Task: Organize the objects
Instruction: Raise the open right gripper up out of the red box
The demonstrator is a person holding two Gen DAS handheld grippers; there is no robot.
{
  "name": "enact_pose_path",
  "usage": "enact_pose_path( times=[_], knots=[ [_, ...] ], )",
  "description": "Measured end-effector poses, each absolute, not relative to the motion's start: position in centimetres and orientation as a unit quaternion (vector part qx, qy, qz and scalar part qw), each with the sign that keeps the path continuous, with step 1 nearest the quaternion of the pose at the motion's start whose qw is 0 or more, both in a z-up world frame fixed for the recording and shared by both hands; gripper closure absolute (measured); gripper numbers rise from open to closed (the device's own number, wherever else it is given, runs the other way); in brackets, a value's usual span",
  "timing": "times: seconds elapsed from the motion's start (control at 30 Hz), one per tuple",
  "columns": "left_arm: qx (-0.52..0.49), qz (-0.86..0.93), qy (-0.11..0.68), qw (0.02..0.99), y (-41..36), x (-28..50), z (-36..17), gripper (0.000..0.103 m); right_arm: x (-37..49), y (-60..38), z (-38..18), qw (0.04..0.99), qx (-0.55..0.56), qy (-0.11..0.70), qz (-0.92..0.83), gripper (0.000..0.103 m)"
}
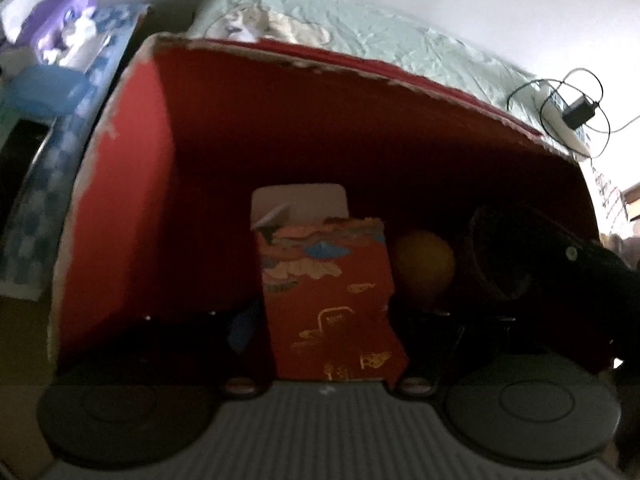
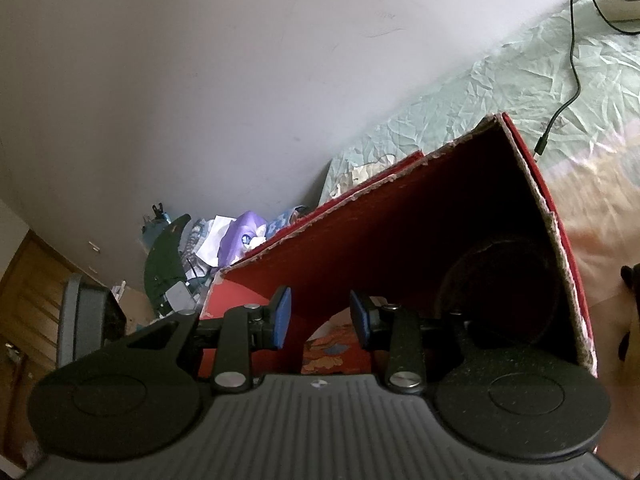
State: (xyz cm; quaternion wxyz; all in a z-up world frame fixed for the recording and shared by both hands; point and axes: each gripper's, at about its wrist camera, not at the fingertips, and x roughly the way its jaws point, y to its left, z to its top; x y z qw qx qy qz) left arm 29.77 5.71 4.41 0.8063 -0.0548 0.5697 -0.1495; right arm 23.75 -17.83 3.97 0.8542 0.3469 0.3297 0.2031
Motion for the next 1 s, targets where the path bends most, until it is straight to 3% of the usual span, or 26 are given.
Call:
enact_pose_path(
  times=[0.23,0.5,1.0],
  knots=[
    [0.005,-0.143,0.543,0.828,4.5,28.6,4.7,0.031,23.8,-17.9,4.0,0.858,0.339,0.329,0.201,0.066],
    [0.046,-0.128,0.5,0.855,4.1,27.8,5.1,0.022,23.8,-17.6,4.2,0.863,0.328,0.331,0.196,0.066],
    [0.091,-0.074,0.42,0.9,3.8,24.6,7.3,0.019,23.4,-17.4,4.3,0.872,0.311,0.33,0.183,0.066]
  ],
)
